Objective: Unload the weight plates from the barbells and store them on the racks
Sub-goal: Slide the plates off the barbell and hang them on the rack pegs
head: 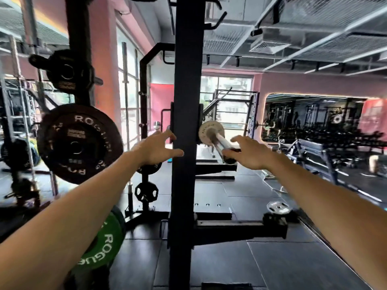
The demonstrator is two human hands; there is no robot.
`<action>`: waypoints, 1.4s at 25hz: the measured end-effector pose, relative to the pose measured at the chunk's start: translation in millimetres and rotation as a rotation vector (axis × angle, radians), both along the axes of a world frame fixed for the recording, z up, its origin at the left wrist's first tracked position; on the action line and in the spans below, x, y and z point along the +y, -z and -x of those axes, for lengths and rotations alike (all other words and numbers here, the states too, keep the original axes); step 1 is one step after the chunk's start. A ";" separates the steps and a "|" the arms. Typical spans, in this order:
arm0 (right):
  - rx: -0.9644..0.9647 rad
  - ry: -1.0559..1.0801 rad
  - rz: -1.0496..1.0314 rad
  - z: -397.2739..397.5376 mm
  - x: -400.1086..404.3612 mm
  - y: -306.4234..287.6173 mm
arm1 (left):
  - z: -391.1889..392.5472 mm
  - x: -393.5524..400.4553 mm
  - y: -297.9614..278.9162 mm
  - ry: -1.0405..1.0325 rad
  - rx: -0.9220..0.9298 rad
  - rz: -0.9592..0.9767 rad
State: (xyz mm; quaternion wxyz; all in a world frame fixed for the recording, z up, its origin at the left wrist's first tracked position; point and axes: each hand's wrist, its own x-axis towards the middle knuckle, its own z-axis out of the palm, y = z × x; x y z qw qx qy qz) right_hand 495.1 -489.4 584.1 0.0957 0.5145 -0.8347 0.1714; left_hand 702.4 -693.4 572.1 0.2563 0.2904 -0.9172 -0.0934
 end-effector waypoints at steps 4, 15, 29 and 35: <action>-0.085 -0.032 0.011 50.6 16.1 13.1 | 53.0 18.7 9.2 -0.048 -0.007 -0.006; -0.076 -0.059 0.005 157.4 -60.6 13.7 | 148.9 -41.2 5.4 -0.104 0.030 -0.014; -0.117 -0.041 -0.037 279.9 -250.3 20.9 | 285.8 -212.3 11.6 -0.019 0.020 -0.039; -0.191 -0.057 0.082 288.8 -286.5 31.2 | 313.0 -221.7 9.8 0.037 0.069 -0.039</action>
